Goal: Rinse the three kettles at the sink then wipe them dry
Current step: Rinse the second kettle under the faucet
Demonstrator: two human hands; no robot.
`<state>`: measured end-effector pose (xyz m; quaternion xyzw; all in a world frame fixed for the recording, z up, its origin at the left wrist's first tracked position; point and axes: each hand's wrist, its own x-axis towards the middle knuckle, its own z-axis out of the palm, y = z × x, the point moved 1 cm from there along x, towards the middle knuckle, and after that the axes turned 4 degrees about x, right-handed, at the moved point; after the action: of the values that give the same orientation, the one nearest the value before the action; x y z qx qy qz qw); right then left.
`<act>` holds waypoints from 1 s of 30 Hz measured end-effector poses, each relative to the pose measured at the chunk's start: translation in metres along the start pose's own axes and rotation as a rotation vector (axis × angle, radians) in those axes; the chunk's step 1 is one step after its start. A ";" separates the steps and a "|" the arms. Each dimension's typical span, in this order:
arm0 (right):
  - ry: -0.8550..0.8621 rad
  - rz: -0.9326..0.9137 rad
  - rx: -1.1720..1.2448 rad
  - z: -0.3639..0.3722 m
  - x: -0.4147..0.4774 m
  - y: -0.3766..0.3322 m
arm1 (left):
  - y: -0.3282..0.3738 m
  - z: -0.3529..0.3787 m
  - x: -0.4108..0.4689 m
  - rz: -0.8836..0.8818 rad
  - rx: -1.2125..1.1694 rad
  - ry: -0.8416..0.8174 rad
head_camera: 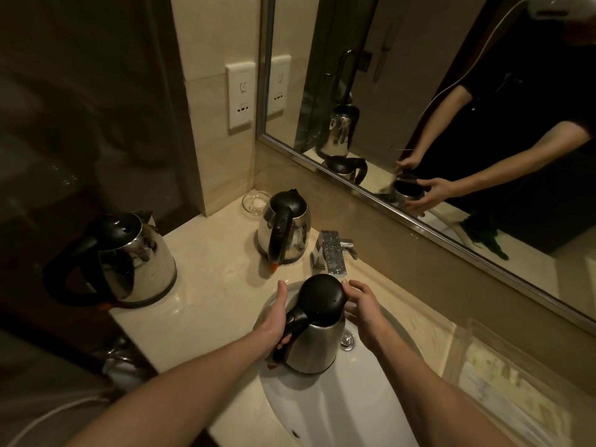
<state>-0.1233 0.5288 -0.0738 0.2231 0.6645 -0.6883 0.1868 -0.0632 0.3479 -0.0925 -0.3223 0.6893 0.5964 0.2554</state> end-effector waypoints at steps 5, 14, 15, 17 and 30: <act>0.011 -0.041 -0.016 0.018 -0.008 -0.010 | -0.001 -0.017 -0.014 0.038 -0.052 0.037; -0.037 -0.159 -0.120 0.070 -0.009 -0.029 | -0.002 -0.060 -0.024 0.032 -0.143 0.132; -0.051 -0.169 -0.134 0.077 -0.011 -0.031 | -0.004 -0.067 -0.024 0.034 -0.154 0.143; -0.090 -0.179 -0.163 0.093 -0.014 -0.033 | -0.007 -0.080 -0.025 0.038 -0.185 0.162; -0.221 -0.286 -0.319 0.194 -0.021 -0.038 | -0.024 -0.160 -0.028 0.015 -0.390 0.283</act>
<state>-0.1384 0.3357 -0.0274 0.0177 0.7653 -0.6141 0.1921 -0.0219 0.1923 -0.0623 -0.4409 0.5923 0.6691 0.0845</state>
